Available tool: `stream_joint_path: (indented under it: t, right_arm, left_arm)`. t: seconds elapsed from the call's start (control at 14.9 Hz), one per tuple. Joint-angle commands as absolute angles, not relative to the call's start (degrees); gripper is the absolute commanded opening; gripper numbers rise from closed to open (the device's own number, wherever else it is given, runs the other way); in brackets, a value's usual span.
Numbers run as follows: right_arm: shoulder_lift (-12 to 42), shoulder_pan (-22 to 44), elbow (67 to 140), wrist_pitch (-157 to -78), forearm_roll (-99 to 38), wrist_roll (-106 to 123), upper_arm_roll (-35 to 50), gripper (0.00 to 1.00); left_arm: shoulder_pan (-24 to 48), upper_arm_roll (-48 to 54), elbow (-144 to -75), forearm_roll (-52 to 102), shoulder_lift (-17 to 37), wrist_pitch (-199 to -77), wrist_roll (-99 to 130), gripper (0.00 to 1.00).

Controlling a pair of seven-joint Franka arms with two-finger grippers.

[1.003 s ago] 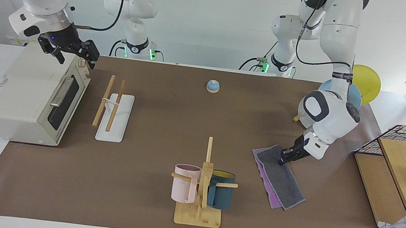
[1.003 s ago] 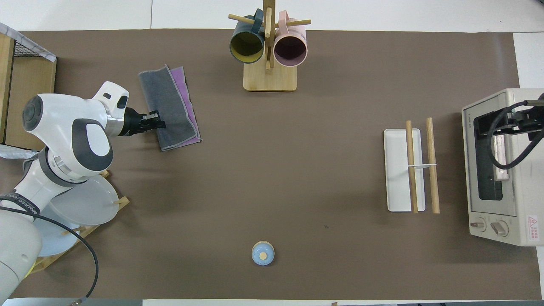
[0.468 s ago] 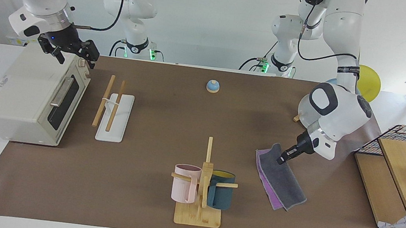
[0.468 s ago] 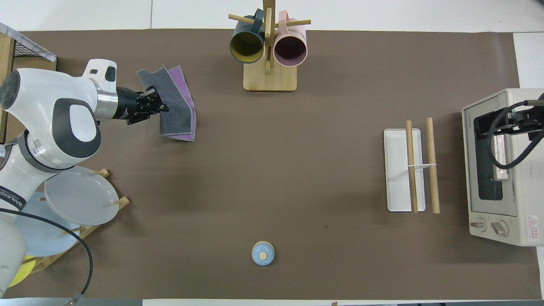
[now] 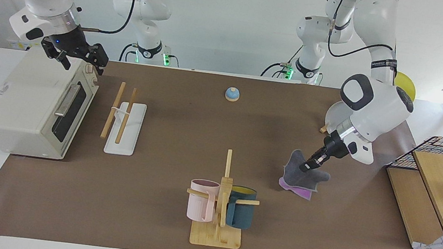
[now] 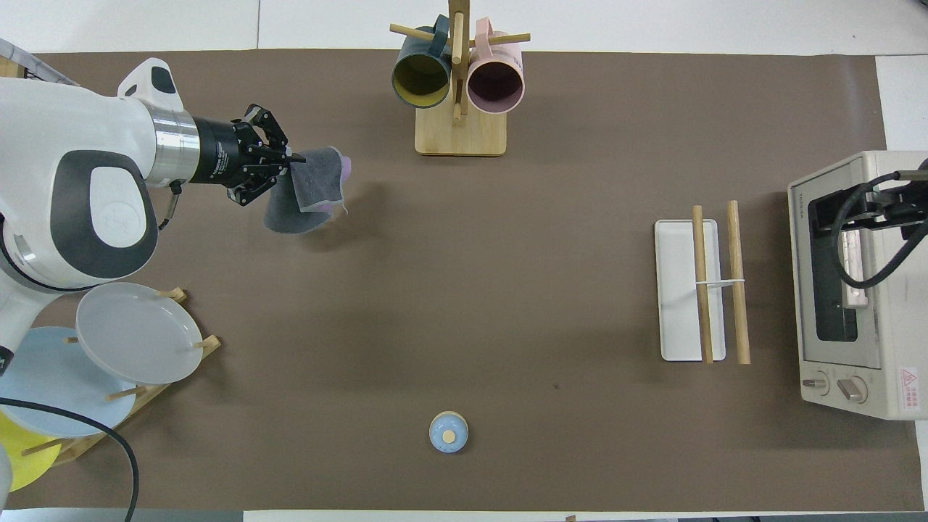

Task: Fold towel and hang on rack
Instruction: 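Lift the towel with the left gripper while the right gripper approaches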

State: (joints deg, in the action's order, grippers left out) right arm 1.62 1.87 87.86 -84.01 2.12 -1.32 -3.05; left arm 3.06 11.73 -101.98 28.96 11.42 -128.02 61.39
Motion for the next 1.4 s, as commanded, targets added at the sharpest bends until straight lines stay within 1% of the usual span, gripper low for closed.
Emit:
stream_joint_path:
  t: [0.0, 0.2, 0.54, 0.67, 0.8, 1.0, 1.2, 1.34]
  right_arm:
    - [1.2, 1.5, 88.2, -83.6, 3.2, -0.7, -2.7, 1.0]
    - [1.2, 1.5, 88.2, -83.6, 3.2, -0.7, -2.7, 1.0]
    - [1.1, 2.1, 88.2, -83.5, 2.8, -0.1, -2.2, 1.0]
    - [1.1, 1.4, 88.2, -83.9, -5.7, -1.2, -2.4, 1.0]
    - [1.1, 0.8, 88.6, -85.6, -14.7, -11.5, -2.5, 1.0]
    - [0.4, 0.9, 91.6, -90.2, -27.7, -31.1, -2.5, 1.0]
    - [-2.7, 1.8, 99.1, -101.1, -39.9, -48.7, -2.1, 1.0]
    - [-3.7, 5.3, 102.5, -108.3, -44.9, -59.7, -2.0, 1.0]
  left_arm:
    - [3.3, 12.9, -100.9, 27.6, 8.0, -126.0, 81.2, 0.0]
    - [3.4, 13.8, -101.0, 27.4, 4.1, -125.8, 99.5, 0.0]
    - [3.3, 17.0, -100.9, 27.5, 1.9, -126.7, 119.4, 0.0]
    - [3.3, 18.2, -100.7, 27.5, 1.5, -126.8, 127.2, 0.0]
    - [3.3, 19.7, -100.5, 27.4, 1.2, -127.1, 134.1, 0.0]
    - [3.3, 21.2, -100.5, 27.5, 1.1, -128.8, 139.5, 0.0]
    - [3.6, 21.9, -100.3, 27.5, 0.8, -129.1, 140.7, 0.0]
    - [4.0, 22.7, -100.3, 27.4, 0.5, -129.1, 143.3, 0.0]
